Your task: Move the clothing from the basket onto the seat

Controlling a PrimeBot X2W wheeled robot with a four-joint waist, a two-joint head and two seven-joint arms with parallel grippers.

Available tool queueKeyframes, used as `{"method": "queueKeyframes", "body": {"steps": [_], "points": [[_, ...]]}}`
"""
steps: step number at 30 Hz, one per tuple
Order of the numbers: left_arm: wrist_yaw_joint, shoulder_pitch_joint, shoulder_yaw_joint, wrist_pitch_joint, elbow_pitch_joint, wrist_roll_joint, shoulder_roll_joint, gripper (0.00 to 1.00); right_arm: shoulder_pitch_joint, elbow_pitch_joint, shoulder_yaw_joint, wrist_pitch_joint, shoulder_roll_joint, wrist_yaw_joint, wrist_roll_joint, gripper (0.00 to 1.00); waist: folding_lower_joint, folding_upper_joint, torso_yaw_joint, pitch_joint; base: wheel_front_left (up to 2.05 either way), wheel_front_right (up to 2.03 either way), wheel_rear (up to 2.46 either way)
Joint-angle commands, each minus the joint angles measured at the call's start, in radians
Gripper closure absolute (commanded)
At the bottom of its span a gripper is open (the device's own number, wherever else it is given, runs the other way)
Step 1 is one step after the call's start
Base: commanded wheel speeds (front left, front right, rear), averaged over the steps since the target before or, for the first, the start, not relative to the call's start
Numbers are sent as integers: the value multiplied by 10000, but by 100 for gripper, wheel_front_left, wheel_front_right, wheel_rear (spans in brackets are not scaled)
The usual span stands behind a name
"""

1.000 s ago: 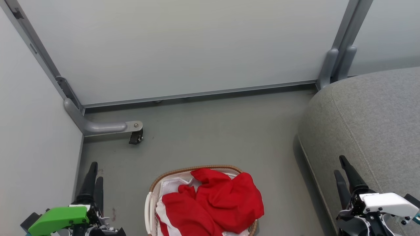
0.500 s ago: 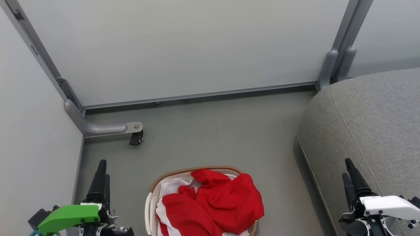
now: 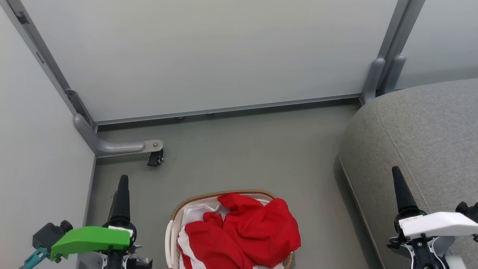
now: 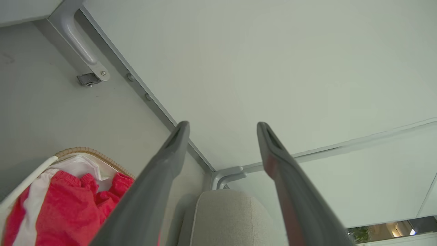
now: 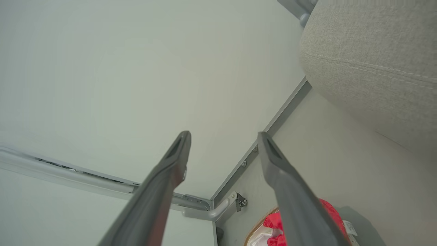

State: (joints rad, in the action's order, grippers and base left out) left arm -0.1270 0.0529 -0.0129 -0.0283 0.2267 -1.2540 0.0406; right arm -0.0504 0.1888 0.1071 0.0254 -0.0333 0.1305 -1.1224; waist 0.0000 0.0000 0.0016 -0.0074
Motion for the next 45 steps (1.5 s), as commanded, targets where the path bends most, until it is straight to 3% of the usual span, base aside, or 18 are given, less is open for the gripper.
{"method": "queueKeyframes", "body": {"steps": [1, 14, 24, 45], "points": [[54, 228, -84, -94, -265, 524, 54, 0, 44, -242, -37, 119, -100, 1, 471, 0, 0, 0, 5, 0, 0, 0, 0], [478, 41, -469, -545, -448, 2967, 68, 0, 192, -392, -216, 572, -116, 1, 3082, 0, 0, 0, 46, -22, 0, 0, 0], [464, -148, -546, -850, -126, 4543, 79, 0, 324, -432, -425, 878, -131, 2, 4527, 0, 0, 0, 67, -45, 0, 0, 0], [454, -301, -871, -1415, 263, 6695, 99, 0, 482, -309, -601, 1448, -157, 2, 7236, 0, 0, 0, 131, -62, 0, 0, 0]]}}
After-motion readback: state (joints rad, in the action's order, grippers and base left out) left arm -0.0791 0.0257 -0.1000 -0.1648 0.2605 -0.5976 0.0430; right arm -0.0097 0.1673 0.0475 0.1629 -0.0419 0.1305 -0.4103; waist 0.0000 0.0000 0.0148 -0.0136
